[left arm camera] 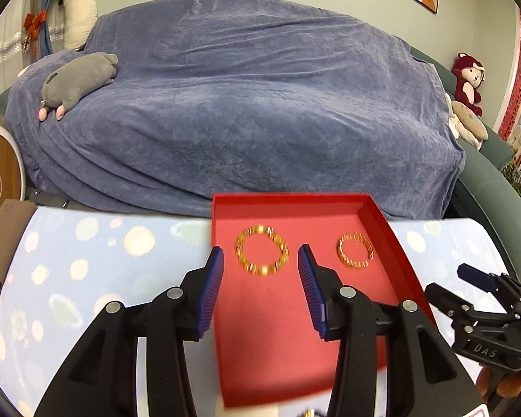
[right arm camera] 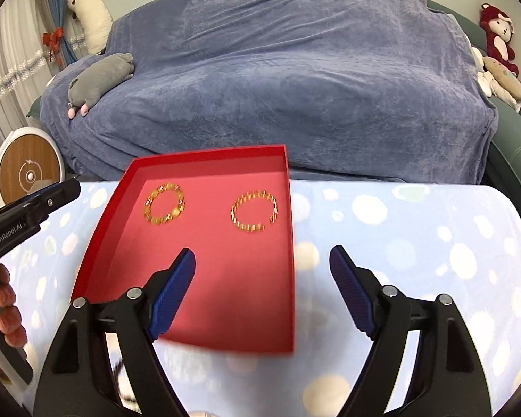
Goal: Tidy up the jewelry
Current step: 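Withdraw both tools from the box back over the remaining jewelry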
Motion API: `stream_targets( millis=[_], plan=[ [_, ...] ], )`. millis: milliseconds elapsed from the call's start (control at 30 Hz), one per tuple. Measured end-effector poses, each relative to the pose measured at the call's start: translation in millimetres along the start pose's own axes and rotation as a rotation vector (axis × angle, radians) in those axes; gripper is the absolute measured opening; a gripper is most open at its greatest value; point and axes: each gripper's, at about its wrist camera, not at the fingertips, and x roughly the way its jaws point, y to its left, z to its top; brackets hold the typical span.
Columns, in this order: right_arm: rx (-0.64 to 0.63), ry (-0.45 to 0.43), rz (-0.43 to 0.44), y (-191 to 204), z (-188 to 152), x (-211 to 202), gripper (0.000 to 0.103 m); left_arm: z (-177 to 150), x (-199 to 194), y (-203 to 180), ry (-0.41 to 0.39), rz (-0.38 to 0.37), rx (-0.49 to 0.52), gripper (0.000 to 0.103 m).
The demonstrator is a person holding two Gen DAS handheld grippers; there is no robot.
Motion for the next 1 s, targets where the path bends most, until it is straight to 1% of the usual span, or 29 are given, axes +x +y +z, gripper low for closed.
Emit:
stream_targets(
  millis=[67, 200, 267, 433, 500, 567, 667, 767, 867, 1000],
  plan=[
    [0.001, -0.005, -0.004, -0.5, -15.1, -19.6, 0.076, -14.1, -19.0, 2.0, 0.004, -0.001, -0.002, 0.043],
    [0.019, -0.014, -0.006, -2.4, -44.2, -55.2, 0.076, -45.5, -50.4, 3.0, 0.011, 0.021, -0.006, 0.050],
    [0.030, -0.014, -0.002, -3.9, -60.9, -68.8, 0.076, -63.4, -61.6, 1.0, 0.019, 0.025, 0.001, 0.050],
    [0.047, 0.008, -0.016, -2.8, -105.5, -92.4, 0.076, -114.1, -76.4, 4.1, 0.084, 0.018, -0.024, 0.051],
    [0.055, 0.013, -0.019, -1.5, -124.4, -99.3, 0.076, -133.8, -77.9, 5.4, 0.119, 0.022, -0.037, 0.051],
    [0.056, 0.022, -0.021, 0.3, -139.5, -100.7, 0.076, -149.5, -79.5, 4.7, 0.137, 0.034, -0.041, 0.051],
    [0.038, 0.047, -0.009, 7.6, -155.3, -97.2, 0.076, -162.6, -76.4, 1.7, 0.157, 0.029, -0.046, 0.051],
    [-0.009, 0.069, -0.005, 18.2, -166.7, -91.1, 0.076, -168.4, -74.7, -1.4, 0.150, 0.025, -0.037, 0.051],
    [-0.039, 0.085, 0.012, 26.0, -173.1, -84.5, 0.076, -173.0, -71.2, -3.8, 0.159, 0.026, -0.021, 0.051],
    [-0.060, 0.104, 0.026, 35.8, -174.4, -74.1, 0.076, -173.8, -66.9, -4.4, 0.171, 0.024, -0.027, 0.051]
  ],
)
